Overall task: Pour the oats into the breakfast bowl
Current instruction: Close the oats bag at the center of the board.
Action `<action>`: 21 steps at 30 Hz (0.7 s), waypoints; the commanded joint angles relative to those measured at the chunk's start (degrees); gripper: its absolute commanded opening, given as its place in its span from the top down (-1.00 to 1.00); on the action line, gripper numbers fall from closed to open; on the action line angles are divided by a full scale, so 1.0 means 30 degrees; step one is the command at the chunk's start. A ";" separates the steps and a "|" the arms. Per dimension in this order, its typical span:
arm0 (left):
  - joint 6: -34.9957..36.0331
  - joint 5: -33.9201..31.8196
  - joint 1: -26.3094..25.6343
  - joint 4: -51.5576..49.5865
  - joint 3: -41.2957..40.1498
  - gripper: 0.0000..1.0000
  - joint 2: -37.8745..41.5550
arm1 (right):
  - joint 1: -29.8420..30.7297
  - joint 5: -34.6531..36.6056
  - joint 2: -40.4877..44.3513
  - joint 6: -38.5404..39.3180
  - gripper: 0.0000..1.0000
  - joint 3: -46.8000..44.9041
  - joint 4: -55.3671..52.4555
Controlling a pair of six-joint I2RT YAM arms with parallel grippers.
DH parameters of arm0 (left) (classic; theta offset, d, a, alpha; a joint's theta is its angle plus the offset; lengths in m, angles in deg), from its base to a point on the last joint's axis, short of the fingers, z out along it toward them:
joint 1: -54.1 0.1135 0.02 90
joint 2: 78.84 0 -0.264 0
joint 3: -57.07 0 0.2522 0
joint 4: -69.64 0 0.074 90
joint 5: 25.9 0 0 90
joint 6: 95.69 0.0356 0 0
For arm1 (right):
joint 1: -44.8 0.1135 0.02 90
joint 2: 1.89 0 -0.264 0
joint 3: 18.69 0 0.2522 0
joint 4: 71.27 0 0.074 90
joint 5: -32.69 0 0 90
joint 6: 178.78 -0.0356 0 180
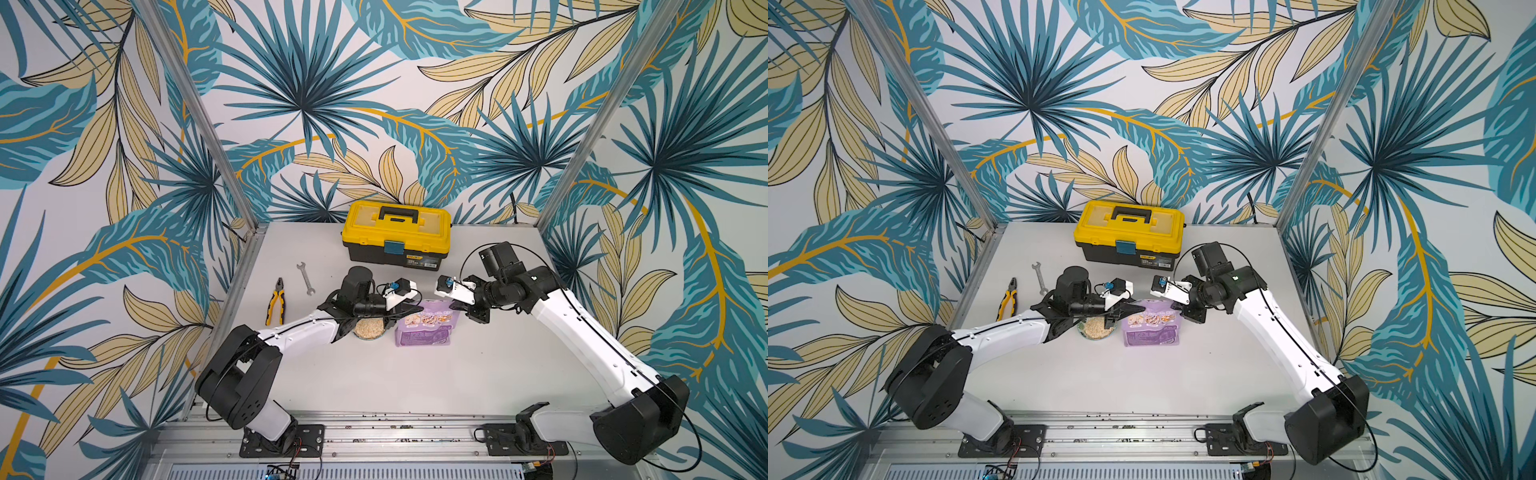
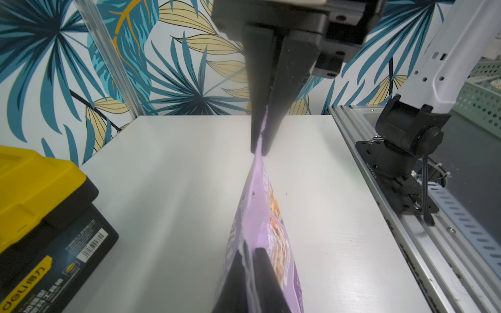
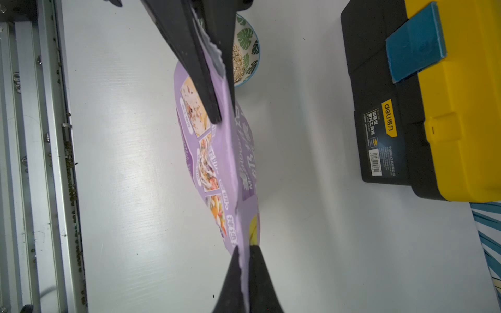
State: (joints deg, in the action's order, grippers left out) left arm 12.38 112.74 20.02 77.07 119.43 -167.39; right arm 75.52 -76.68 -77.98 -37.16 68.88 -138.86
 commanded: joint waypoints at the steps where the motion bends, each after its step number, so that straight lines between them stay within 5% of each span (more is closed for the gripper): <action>1: -0.0238 0.0019 -0.0066 0.0756 0.0369 1.00 0.0151 | 0.0001 -0.0810 0.0536 -0.0374 0.84 -0.0134 0.0837; 7: -0.0609 0.0035 -0.0069 0.1665 -0.0039 1.00 0.0320 | 0.0745 -0.1872 0.0003 -0.1024 0.36 0.1069 0.0940; 11: -0.1058 0.0175 -0.0066 0.2255 -0.0083 1.00 0.0301 | 0.1705 -0.1736 -0.0864 -0.1048 0.28 0.1388 0.1250; 16: -0.1244 0.0307 -0.0091 0.2565 -0.0188 1.00 0.0269 | 0.2134 -0.1840 -0.1938 -0.1026 0.31 0.1667 0.1438; 21: -0.1283 0.0444 -0.0084 0.2648 -0.0189 1.00 0.0337 | 0.2156 -0.1424 -0.2302 -0.0893 0.72 0.1717 0.1149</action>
State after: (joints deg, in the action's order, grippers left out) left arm 8.97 112.50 20.04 79.08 118.53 -167.39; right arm 81.71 -81.25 -84.67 -39.70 73.12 -134.55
